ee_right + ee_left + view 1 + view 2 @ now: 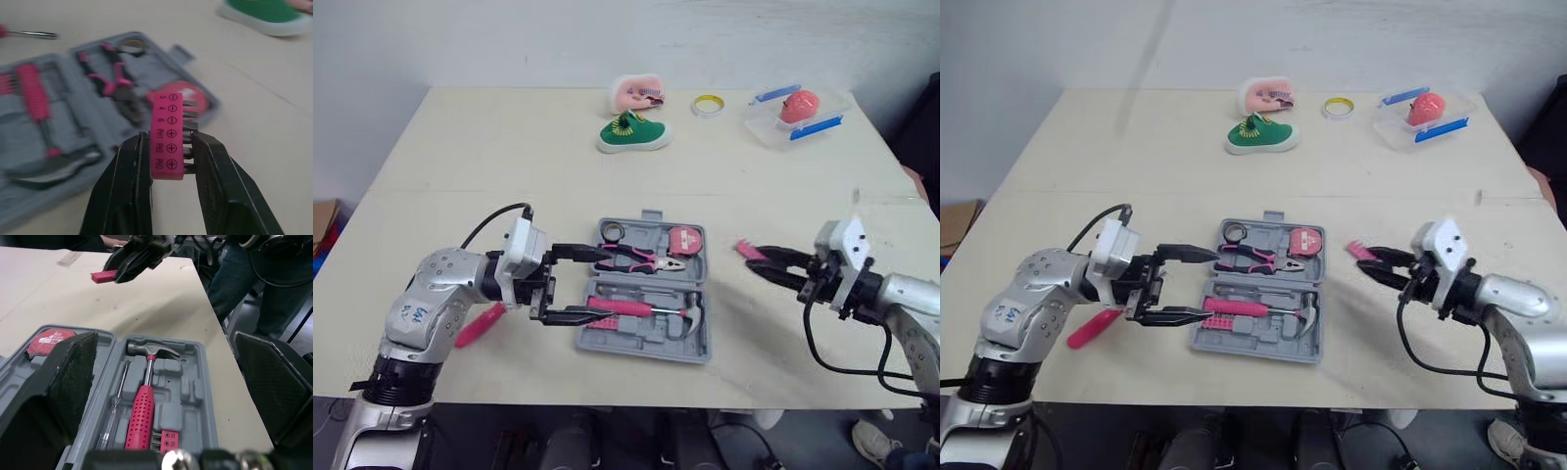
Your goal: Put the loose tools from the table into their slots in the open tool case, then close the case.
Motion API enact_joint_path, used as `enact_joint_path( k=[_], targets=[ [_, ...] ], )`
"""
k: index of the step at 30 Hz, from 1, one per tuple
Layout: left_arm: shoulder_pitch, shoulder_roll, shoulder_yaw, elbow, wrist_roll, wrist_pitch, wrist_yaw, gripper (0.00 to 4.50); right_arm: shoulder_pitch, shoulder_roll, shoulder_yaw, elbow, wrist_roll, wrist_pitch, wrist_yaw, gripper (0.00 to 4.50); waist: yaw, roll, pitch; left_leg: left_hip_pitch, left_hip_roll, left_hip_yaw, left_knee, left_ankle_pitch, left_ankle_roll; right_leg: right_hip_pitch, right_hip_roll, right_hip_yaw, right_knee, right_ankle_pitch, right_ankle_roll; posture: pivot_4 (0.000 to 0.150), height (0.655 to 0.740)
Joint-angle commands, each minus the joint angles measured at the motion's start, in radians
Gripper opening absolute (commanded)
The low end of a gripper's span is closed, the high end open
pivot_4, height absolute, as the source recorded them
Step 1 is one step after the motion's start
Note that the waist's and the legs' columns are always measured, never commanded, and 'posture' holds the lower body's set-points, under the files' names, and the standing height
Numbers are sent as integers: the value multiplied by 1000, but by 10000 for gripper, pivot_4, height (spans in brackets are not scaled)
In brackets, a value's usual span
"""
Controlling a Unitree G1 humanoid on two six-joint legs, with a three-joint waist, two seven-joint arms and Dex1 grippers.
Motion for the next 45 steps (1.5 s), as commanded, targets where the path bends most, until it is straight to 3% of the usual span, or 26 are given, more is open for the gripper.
enact_joint_path(
  k=[1,7,16,45],
  targets=[
    [-2,12,13,4,16,-35,-25,45000,-70,-46,95,-151,68,125,44,8264,1,0,0,0,0,0,1,0,1,0,-1,0,0,0,0,1500,7400],
    [5,-9,14,-21,3,-19,5,45000,-161,-57,273,-279,44,259,23,8264,13,-4,2,-2,-1,-2,2,-1,2,0,-3,0,-1,0,0,1500,7400],
    [43,-15,25,-88,-30,51,62,45000,-315,-24,492,-246,-93,399,-58,8264,11,-4,3,-3,-1,-2,4,-2,2,-1,-3,-1,-1,0,0,1500,7400],
    [103,-15,27,-140,-25,75,123,45000,-466,109,684,-87,-250,442,-4,8263,-11,-4,3,-3,0,-3,12,-2,1,0,-3,-2,7,0,0,1500,7400]
  ],
)
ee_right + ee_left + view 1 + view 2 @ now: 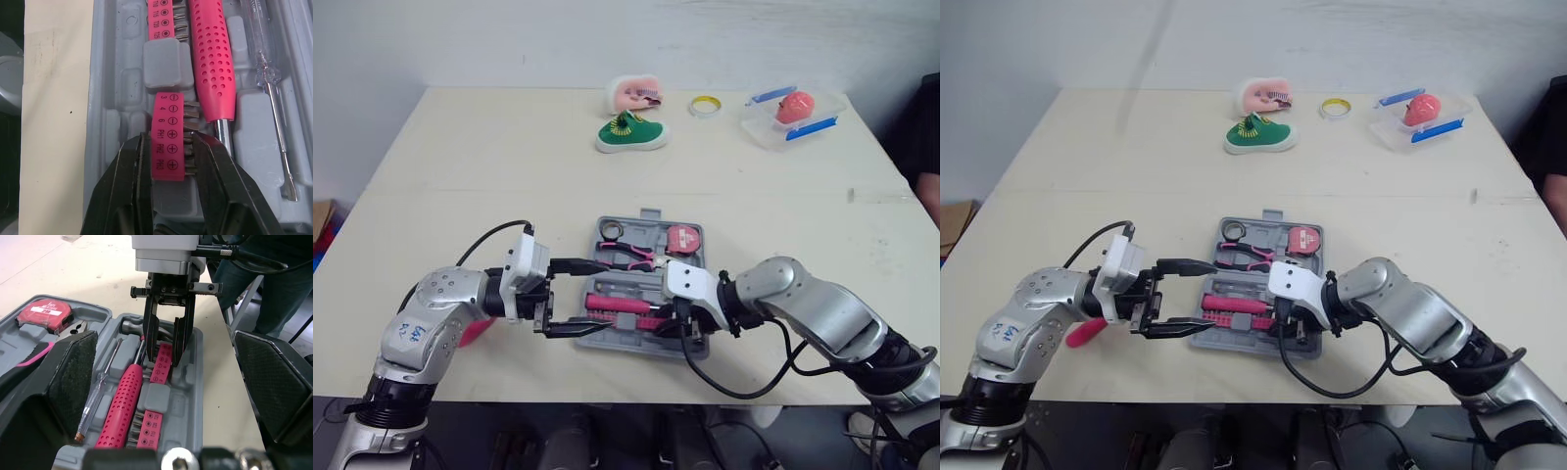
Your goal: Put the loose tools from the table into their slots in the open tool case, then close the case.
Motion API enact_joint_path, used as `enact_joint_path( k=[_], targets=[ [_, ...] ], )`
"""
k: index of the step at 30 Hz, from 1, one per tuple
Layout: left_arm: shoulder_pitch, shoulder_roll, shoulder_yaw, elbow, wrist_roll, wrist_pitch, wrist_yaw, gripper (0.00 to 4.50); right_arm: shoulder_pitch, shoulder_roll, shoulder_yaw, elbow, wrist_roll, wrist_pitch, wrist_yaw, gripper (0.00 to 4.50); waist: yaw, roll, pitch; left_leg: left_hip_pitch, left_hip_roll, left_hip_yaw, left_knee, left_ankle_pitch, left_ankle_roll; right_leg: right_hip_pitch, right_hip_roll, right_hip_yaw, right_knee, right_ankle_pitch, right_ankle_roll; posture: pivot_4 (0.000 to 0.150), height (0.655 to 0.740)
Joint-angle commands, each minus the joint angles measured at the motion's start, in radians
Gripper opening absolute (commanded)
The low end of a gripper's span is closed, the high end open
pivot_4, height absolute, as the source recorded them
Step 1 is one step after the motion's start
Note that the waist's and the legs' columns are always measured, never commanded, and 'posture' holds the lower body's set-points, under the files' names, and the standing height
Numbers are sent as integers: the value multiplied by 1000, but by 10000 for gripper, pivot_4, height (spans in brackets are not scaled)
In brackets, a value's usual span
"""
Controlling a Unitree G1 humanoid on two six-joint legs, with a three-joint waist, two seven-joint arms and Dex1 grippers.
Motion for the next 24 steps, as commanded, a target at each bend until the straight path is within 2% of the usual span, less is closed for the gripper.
enact_joint_path(
  k=[1,15,21,23,24],
  targets=[
    [4,2,21,-35,-14,-5,3,45000,-12,6,21,-4,-11,8,19,8263,0,0,0,0,0,0,0,0,0,0,0,0,0,0,0,1500,7400],
    [25,1,25,-38,-14,-7,17,45000,-21,34,15,1,-4,14,34,8263,-1,0,0,0,0,0,0,-1,0,0,0,0,-1,0,-1,1500,7400],
    [33,-6,22,-45,-14,-7,30,45000,-12,50,9,39,-37,-45,33,8263,-2,0,0,0,0,0,0,-1,0,0,0,0,0,0,-1,1500,7400],
    [39,-6,23,-50,-16,-4,37,45000,-8,54,-5,41,-43,-81,36,18495,-2,0,0,0,0,0,0,-1,0,0,0,0,0,0,-1,1500,7400],
    [41,-5,23,-52,-16,-3,39,45000,-7,53,-8,40,-46,-97,40,21240,-1,0,0,0,0,0,0,-1,0,0,0,0,0,0,-1,1500,7400]
  ],
)
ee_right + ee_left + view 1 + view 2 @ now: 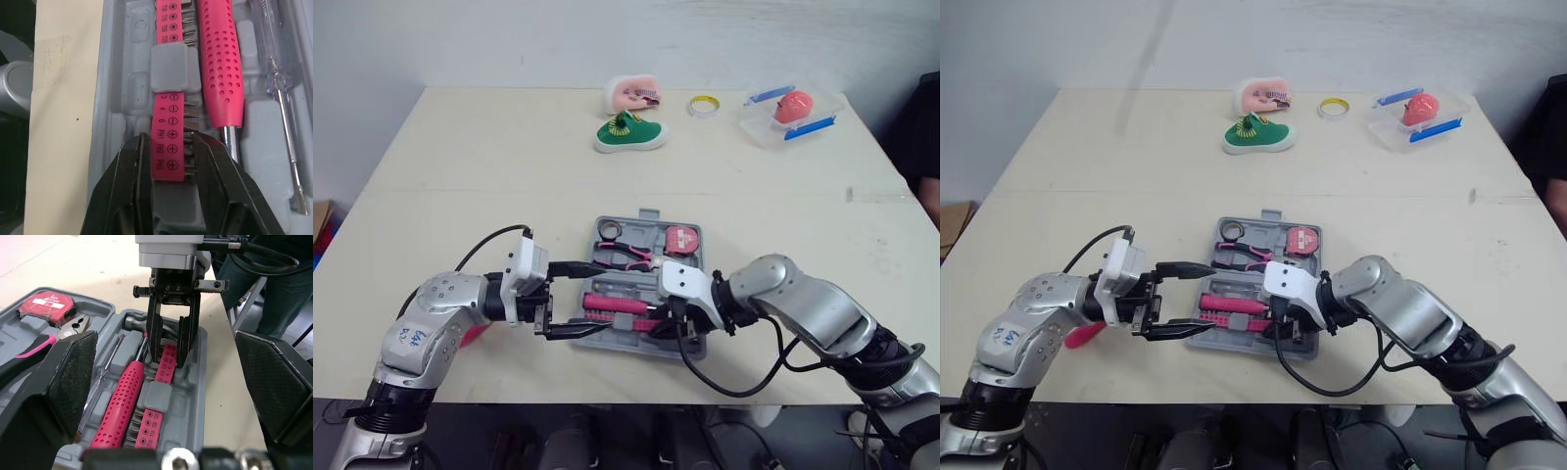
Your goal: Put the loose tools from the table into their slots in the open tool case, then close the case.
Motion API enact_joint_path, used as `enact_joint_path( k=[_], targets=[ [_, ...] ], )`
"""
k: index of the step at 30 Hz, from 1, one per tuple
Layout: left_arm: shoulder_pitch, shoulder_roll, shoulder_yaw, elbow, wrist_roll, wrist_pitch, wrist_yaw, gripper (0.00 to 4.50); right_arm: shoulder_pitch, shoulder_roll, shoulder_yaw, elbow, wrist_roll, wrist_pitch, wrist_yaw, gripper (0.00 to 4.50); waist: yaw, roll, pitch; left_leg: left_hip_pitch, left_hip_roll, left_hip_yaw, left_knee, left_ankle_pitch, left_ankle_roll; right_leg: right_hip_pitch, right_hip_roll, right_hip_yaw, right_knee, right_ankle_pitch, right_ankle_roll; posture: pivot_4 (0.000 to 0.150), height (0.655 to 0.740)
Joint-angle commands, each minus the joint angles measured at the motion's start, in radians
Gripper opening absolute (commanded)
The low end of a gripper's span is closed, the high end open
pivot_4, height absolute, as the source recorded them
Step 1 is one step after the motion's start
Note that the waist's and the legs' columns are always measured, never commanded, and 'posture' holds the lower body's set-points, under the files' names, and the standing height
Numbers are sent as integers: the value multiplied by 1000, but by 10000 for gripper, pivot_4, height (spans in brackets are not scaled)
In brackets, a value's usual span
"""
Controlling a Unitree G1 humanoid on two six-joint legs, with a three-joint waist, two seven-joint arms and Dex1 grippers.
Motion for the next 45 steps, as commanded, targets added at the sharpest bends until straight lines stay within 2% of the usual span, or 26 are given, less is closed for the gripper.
enact_joint_path(
  k=[1,4,9,14,17,23,24,29,38,42,45],
  targets=[
    [12,-3,24,-48,-19,1,14,45000,15,5,-38,-25,7,-88,33,26250,2,0,0,0,0,0,0,0,0,0,0,0,0,0,0,1500,7400],
    [25,-4,30,-66,-31,17,30,45000,60,-26,-122,-83,72,-186,114,39836,4,0,0,-1,0,0,0,-1,1,0,0,0,-1,0,0,1500,7400],
    [41,-3,36,-87,-39,33,42,45000,116,-72,-231,-114,142,-230,172,39836,4,0,0,-1,0,0,1,-2,2,1,0,0,-3,0,1,1500,7400],
    [39,-6,42,-89,-42,35,51,45000,226,-19,-358,-85,203,-347,168,39836,6,0,0,-1,0,-1,0,-2,2,1,0,-1,-4,0,1,1500,7400],
    [37,-1,45,-81,-40,31,43,45000,288,18,-375,-59,181,-447,166,31269,3,0,0,-1,0,0,0,-2,2,1,0,-1,-4,0,1,1500,7400],
    [32,8,46,-62,-31,19,21,45000,338,79,-356,70,86,-634,138,1515,4,0,0,-1,-1,0,1,-1,2,1,0,-1,-3,0,1,1500,7400],
    [33,10,46,-60,-28,17,18,45000,341,84,-348,87,69,-658,140,399,4,0,0,-1,-1,0,1,-1,2,1,0,-1,-2,0,1,1500,7400],
    [37,17,49,-54,-21,9,7,45000,350,122,-317,176,-18,-799,133,399,4,0,0,-1,-1,0,1,-1,1,1,0,-1,-1,0,1,1500,7400],
    [47,24,55,-39,-14,-7,1,45000,348,124,-270,224,-68,-812,140,399,4,0,0,0,0,0,2,-1,1,1,0,-1,0,0,1,1500,7400],
    [63,28,58,-20,-2,-34,-10,45000,347,92,-209,306,-189,-805,119,399,3,0,0,0,0,0,2,-1,1,1,0,-1,0,0,1,1500,7400],
    [68,27,64,-5,7,-50,-9,45000,352,89,-191,296,-208,-809,117,399,4,-1,0,1,0,0,2,-1,1,2,0,0,0,0,1,1500,7400]
  ],
)
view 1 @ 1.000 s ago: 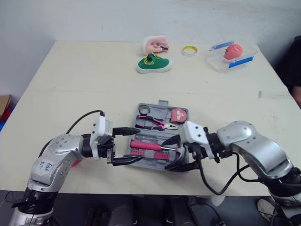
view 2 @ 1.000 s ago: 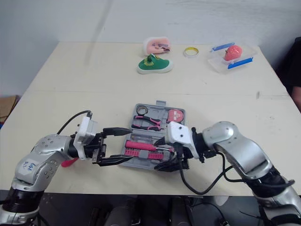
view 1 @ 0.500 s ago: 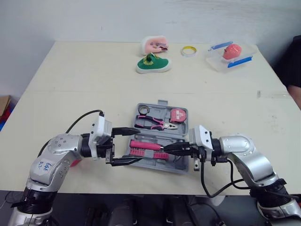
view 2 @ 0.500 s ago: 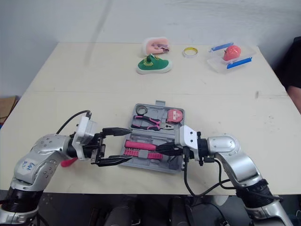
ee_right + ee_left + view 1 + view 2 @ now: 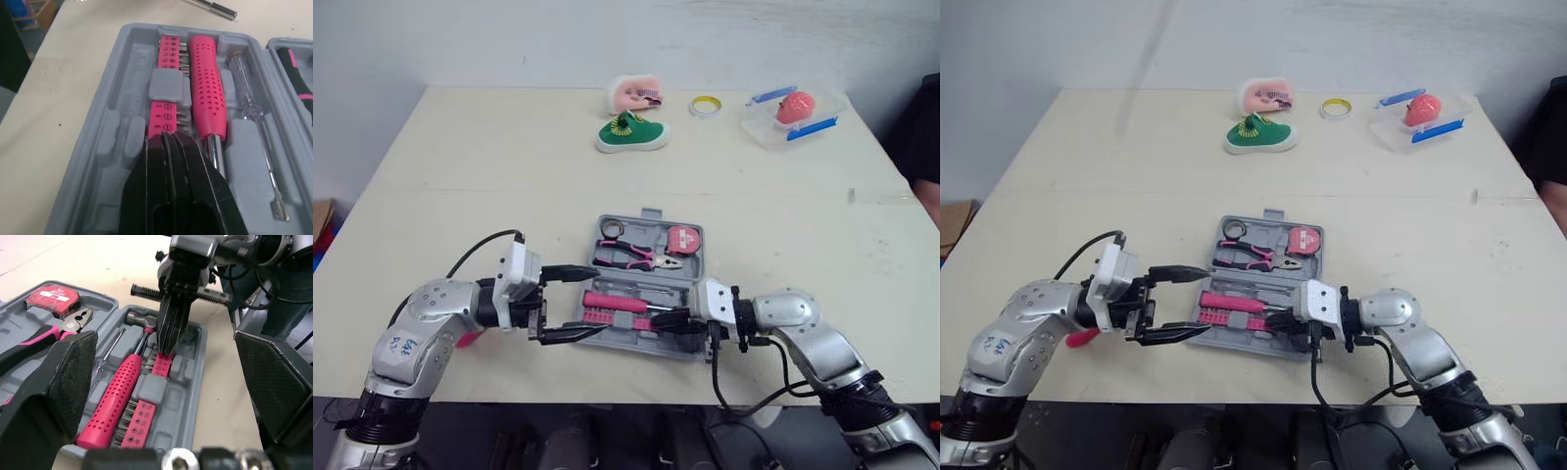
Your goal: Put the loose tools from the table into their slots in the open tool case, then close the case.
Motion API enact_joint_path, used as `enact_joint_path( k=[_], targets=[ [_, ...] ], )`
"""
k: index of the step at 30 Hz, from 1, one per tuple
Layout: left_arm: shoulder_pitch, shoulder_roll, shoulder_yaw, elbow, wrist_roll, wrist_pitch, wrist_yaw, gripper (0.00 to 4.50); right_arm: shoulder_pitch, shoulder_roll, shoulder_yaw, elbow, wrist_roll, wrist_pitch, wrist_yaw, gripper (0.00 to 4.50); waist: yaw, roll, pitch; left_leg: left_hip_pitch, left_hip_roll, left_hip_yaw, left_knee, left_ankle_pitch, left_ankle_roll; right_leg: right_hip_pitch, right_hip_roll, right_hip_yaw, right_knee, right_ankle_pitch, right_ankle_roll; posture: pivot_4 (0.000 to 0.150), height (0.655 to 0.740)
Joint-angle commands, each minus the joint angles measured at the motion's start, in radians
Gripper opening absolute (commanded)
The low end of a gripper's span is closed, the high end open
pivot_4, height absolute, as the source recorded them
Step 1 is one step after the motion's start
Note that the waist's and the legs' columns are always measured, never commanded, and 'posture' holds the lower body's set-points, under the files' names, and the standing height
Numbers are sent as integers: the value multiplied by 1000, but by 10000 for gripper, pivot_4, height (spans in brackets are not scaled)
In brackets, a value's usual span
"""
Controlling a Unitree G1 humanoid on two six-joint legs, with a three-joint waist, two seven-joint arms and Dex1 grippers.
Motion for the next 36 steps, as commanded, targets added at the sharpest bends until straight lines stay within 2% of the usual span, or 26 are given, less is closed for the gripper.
enact_joint_path(
  k=[1,4,7,11,15,21,23,24,25,27,31,35,36],
  targets=[
    [10,10,30,9,12,-32,-6,45000,23,-18,37,17,-66,12,-12,399,0,0,0,1,0,0,0,0,0,0,0,0,0,0,0,1500,7400],
    [17,13,29,10,20,-40,-6,45000,23,-23,38,-10,-76,22,-18,399,0,0,0,1,0,0,0,0,0,1,0,0,0,0,0,1500,7400],
    [23,14,38,14,33,-52,4,45000,34,-13,-17,-44,1,21,-13,399,1,0,0,1,0,0,0,0,-1,1,0,0,1,0,0,1500,7400],
    [56,28,85,38,44,-77,15,45000,86,-33,-167,-126,206,55,33,399,2,0,0,0,0,0,-1,0,0,0,0,0,-1,0,0,1500,7400],
    [100,49,155,97,41,-90,13,45000,126,-86,-306,-168,285,58,40,399,0,0,0,-1,0,0,0,-1,1,0,-1,0,-1,0,0,1500,7400],
    [173,102,364,271,60,-161,46,45000,217,-221,-624,-26,338,34,42,399,3,0,1,-1,0,0,-2,-2,2,-1,-1,0,-2,0,0,1500,7400],
    [201,121,415,315,72,-181,49,45000,244,-242,-695,39,330,-17,57,6520,2,0,0,-1,0,0,-2,-3,4,-1,-1,0,-3,0,0,1500,7400],
    [223,131,452,352,85,-201,57,45000,271,-259,-736,106,291,-105,74,9141,2,0,0,-1,0,0,-2,-4,5,0,-1,0,-3,0,0,1500,7400],
    [241,137,478,378,94,-217,63,45000,292,-270,-765,154,263,-171,86,14835,2,1,0,-1,0,0,-3,-4,5,0,-1,0,-4,0,0,1500,7400],
    [281,150,536,452,108,-244,74,45000,325,-297,-821,266,219,-273,83,23466,1,1,0,-1,0,0,-4,-4,5,0,-1,0,-5,0,0,1500,7400],
    [368,156,605,576,125,-272,77,45000,329,-331,-897,476,204,-367,53,43485,-5,1,1,0,0,3,-5,-4,4,-1,-1,0,-7,0,0,1500,7400],
    [425,130,699,661,125,-334,140,45000,341,-335,-937,700,176,-550,35,44313,-4,1,1,1,0,3,-5,-6,5,-1,-1,1,-6,0,0,1500,7400],
    [434,118,716,656,112,-329,152,45000,354,-334,-941,726,181,-568,44,44313,-2,1,1,1,1,3,-6,-9,0,-1,-1,1,-6,0,0,1500,7400]
  ],
)
